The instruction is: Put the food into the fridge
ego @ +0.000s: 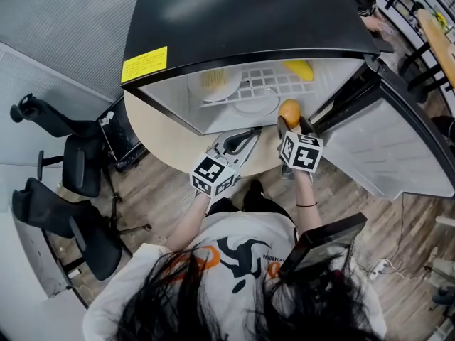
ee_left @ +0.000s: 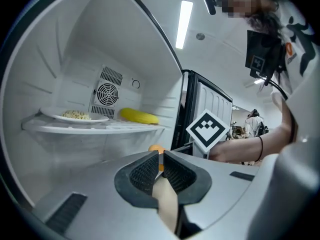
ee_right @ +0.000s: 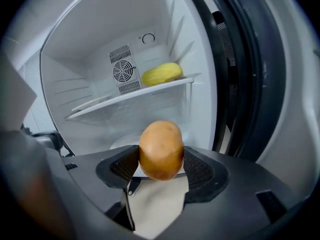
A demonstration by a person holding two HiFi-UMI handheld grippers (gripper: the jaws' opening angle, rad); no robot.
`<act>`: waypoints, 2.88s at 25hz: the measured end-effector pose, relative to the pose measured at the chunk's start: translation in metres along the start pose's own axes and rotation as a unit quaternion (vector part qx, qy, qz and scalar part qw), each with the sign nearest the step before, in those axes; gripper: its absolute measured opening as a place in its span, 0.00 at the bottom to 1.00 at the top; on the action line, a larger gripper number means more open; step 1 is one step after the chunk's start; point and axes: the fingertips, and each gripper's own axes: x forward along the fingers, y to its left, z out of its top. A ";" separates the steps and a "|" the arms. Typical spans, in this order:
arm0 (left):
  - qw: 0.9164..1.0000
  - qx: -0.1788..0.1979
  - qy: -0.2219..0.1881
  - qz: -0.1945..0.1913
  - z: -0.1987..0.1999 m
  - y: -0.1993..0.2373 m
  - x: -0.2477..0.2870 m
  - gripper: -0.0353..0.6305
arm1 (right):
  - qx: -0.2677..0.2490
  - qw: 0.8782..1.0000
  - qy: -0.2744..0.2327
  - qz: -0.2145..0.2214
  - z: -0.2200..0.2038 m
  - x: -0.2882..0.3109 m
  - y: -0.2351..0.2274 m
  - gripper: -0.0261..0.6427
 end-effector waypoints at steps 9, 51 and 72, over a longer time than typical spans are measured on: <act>1.000 0.012 0.010 -0.003 0.003 0.007 0.001 0.09 | -0.078 0.994 0.009 -0.076 0.008 0.047 -0.013 0.47; 0.999 -0.004 -0.003 0.037 0.005 0.003 -0.018 0.09 | -0.103 0.993 -0.050 0.009 0.016 0.006 0.017 0.47; 0.998 -0.004 -0.036 0.053 0.018 -0.010 -0.050 0.09 | -0.057 0.989 -0.110 0.079 0.029 -0.054 0.065 0.17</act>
